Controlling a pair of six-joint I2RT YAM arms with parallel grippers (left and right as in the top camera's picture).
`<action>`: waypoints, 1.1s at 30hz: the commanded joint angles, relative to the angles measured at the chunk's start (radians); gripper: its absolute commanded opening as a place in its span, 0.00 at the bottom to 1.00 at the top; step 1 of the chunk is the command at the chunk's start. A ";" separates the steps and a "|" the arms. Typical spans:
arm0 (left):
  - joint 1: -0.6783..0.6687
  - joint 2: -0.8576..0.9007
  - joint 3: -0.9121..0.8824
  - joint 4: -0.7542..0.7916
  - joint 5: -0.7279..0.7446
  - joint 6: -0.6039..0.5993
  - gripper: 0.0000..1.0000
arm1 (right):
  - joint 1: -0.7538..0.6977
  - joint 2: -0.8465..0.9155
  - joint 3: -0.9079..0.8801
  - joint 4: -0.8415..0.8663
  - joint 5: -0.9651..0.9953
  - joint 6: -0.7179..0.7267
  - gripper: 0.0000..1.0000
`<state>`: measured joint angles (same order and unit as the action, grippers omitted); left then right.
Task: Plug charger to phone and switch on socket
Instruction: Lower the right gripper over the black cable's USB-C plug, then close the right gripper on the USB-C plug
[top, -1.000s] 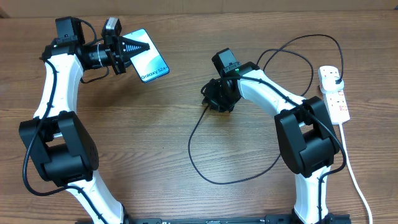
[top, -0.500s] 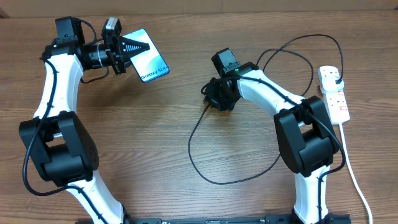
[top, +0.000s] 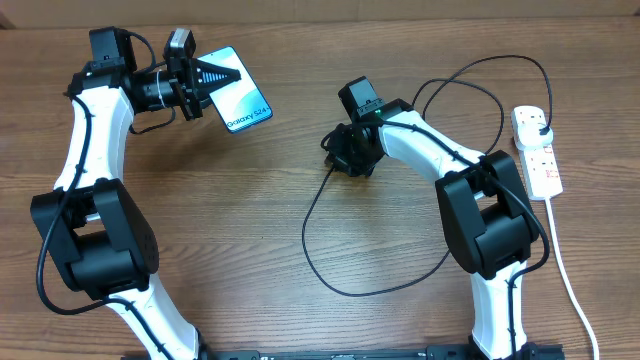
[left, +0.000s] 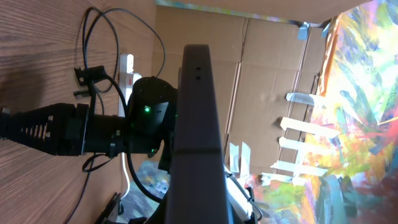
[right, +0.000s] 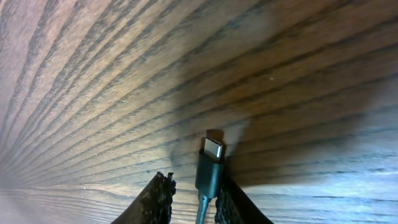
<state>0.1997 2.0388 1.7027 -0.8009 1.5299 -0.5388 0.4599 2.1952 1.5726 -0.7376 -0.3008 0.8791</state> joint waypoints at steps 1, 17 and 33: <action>-0.004 -0.005 0.017 -0.004 0.031 0.019 0.04 | 0.006 0.062 -0.002 -0.011 0.020 0.011 0.25; -0.005 -0.004 0.017 -0.004 0.030 0.024 0.04 | 0.003 0.062 -0.001 0.002 0.020 -0.232 0.04; -0.035 -0.004 0.017 -0.011 -0.021 0.046 0.04 | -0.104 -0.047 0.001 -0.003 -0.378 -0.645 0.04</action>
<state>0.1757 2.0388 1.7027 -0.8124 1.4837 -0.5198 0.3656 2.2150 1.5768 -0.7372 -0.5610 0.3489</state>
